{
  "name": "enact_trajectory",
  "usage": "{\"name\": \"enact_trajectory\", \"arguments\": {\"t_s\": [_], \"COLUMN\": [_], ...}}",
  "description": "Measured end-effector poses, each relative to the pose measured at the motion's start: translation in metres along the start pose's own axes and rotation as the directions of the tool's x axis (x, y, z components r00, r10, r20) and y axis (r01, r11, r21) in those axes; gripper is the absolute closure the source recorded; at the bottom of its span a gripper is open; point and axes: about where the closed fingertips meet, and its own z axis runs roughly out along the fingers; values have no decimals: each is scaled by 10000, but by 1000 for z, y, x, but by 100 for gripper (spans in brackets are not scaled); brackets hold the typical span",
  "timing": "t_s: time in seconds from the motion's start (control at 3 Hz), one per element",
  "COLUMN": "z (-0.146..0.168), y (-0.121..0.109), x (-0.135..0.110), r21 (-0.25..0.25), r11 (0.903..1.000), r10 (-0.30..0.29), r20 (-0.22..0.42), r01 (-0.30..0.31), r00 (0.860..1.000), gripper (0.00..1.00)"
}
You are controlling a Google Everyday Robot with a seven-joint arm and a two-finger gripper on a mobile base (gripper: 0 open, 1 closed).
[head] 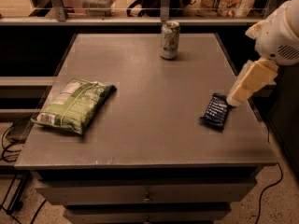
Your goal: Knock 7up can over
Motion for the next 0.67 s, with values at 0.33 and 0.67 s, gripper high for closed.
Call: {"name": "enact_trajectory", "arguments": {"t_s": [0.33,0.67], "z": [27,58], "y": [-28,-49], "x": [-10,-24], "r21": [292,384], "r11": [9989,9973], "r10": [362,619], "r20": [199,350], "r01": [-368,-632], "r00": [9991,9975], "gripper": [0,0]}}
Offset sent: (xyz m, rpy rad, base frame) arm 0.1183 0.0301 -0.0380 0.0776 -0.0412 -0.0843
